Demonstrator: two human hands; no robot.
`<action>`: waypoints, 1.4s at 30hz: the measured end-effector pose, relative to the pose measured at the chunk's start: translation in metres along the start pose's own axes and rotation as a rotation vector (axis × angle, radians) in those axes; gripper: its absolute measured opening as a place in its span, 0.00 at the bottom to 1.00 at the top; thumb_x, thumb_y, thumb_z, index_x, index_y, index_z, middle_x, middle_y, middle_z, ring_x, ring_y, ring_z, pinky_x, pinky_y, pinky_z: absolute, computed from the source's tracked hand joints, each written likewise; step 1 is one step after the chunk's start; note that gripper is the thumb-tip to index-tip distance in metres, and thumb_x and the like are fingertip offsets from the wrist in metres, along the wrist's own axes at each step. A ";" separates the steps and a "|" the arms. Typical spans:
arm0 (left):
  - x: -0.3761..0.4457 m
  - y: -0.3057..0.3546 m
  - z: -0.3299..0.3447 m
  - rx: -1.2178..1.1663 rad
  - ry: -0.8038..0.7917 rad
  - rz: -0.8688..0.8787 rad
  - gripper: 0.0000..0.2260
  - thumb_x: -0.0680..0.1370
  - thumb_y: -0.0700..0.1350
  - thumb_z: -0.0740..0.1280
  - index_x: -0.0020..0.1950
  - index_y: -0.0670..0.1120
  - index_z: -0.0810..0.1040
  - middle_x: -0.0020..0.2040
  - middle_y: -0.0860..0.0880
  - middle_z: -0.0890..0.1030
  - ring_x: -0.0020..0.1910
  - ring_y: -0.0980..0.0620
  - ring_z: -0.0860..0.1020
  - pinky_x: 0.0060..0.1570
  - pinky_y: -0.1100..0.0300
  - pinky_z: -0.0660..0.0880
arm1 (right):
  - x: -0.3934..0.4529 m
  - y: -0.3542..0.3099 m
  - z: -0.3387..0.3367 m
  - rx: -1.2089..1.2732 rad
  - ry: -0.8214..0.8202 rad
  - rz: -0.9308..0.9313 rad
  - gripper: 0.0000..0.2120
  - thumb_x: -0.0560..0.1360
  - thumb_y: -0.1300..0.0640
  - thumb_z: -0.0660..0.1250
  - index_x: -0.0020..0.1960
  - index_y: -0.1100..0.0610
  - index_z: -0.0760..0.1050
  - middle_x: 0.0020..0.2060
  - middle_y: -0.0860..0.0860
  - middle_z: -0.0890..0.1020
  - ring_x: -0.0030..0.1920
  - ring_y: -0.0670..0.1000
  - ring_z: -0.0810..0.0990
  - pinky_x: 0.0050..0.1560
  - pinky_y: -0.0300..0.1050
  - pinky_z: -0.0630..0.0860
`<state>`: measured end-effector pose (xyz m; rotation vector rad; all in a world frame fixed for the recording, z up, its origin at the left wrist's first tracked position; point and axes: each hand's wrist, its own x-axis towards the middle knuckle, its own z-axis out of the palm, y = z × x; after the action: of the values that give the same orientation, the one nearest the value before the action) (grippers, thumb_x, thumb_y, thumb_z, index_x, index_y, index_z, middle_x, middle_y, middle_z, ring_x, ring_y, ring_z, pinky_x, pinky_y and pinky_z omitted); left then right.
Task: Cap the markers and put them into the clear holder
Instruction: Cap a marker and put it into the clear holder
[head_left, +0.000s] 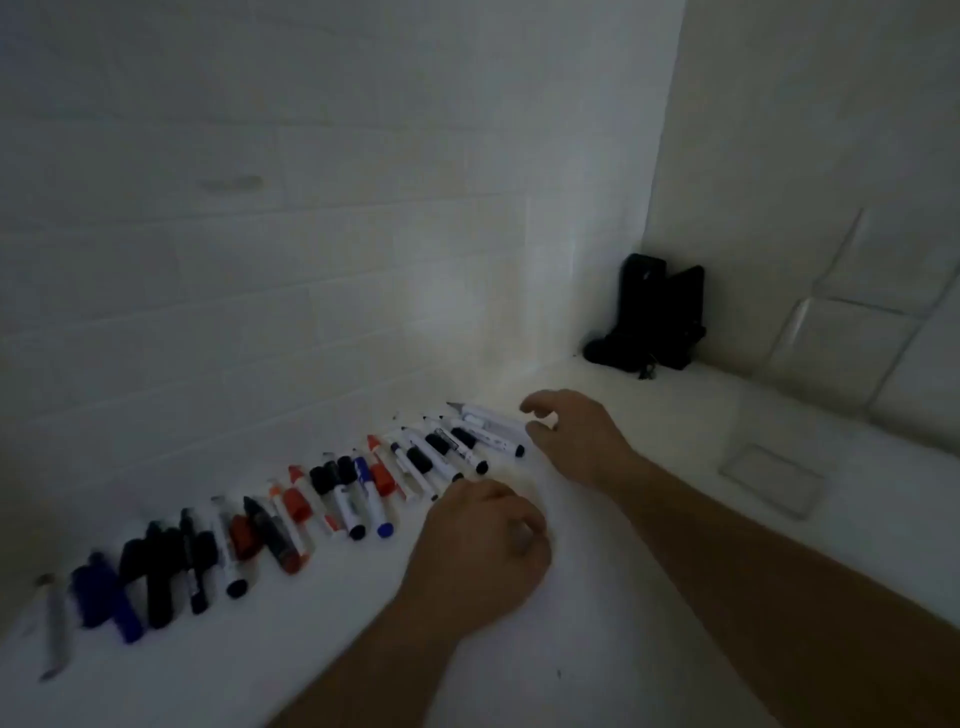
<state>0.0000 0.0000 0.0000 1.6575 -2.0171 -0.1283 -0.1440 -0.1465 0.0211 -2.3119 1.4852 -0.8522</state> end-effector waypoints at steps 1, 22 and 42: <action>0.000 -0.002 0.001 -0.018 0.002 0.022 0.13 0.75 0.59 0.62 0.53 0.58 0.83 0.51 0.60 0.79 0.52 0.56 0.72 0.57 0.59 0.70 | 0.008 -0.002 0.005 0.036 -0.020 0.001 0.13 0.79 0.51 0.67 0.64 0.47 0.78 0.59 0.48 0.80 0.52 0.48 0.78 0.57 0.42 0.73; 0.078 0.016 -0.049 -0.213 0.026 -0.308 0.05 0.77 0.51 0.69 0.49 0.59 0.83 0.44 0.61 0.82 0.37 0.64 0.79 0.38 0.69 0.74 | -0.066 0.039 -0.027 0.266 0.132 0.128 0.18 0.82 0.64 0.58 0.71 0.54 0.70 0.56 0.52 0.67 0.44 0.47 0.71 0.44 0.36 0.69; 0.150 -0.006 -0.031 -0.060 0.015 -0.203 0.11 0.80 0.51 0.67 0.59 0.50 0.84 0.56 0.52 0.84 0.52 0.56 0.80 0.51 0.66 0.72 | -0.062 0.043 -0.031 0.341 0.161 0.086 0.09 0.82 0.50 0.61 0.58 0.49 0.77 0.46 0.49 0.78 0.42 0.47 0.75 0.38 0.39 0.71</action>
<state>0.0022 -0.1347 0.0737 1.8159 -1.8122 -0.2443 -0.2132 -0.1071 0.0029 -1.9580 1.3630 -1.1868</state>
